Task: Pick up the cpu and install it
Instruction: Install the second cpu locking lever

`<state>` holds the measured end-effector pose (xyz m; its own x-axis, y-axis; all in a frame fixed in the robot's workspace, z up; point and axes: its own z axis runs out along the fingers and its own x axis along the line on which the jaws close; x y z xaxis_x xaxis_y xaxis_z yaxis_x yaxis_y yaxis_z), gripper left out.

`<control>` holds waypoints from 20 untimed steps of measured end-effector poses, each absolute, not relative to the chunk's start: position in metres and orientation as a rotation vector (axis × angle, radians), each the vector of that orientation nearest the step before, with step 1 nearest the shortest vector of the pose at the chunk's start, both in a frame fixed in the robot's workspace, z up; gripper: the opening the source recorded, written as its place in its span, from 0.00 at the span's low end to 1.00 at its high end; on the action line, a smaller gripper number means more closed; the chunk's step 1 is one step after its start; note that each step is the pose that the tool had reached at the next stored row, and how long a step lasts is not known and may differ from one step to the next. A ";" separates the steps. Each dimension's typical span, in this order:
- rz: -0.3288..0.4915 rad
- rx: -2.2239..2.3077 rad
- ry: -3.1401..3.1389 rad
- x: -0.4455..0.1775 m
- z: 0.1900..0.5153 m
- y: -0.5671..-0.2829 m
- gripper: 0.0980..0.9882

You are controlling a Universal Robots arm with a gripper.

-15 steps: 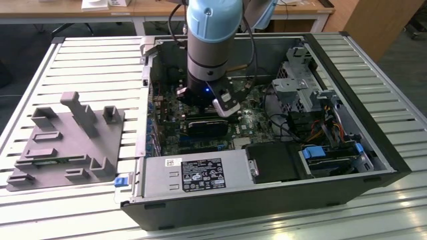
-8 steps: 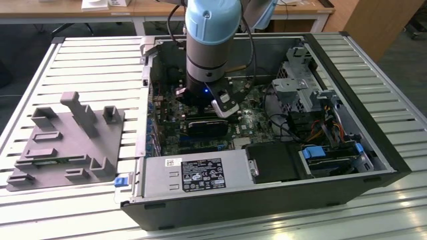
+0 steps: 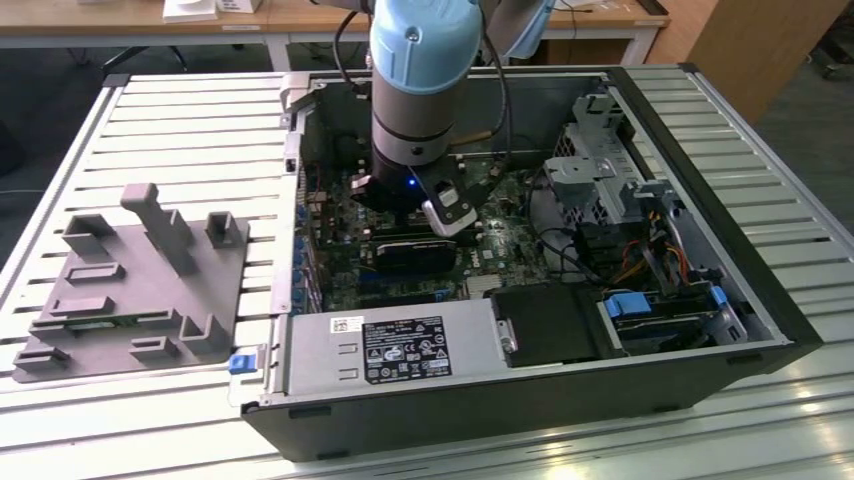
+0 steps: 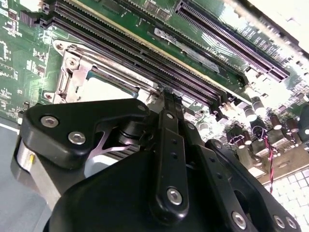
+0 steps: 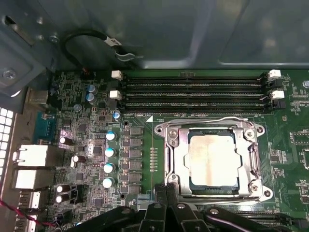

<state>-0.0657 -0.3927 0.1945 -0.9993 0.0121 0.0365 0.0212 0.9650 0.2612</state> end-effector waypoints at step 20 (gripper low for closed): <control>-0.435 -0.026 -3.076 -0.069 0.206 -0.393 0.01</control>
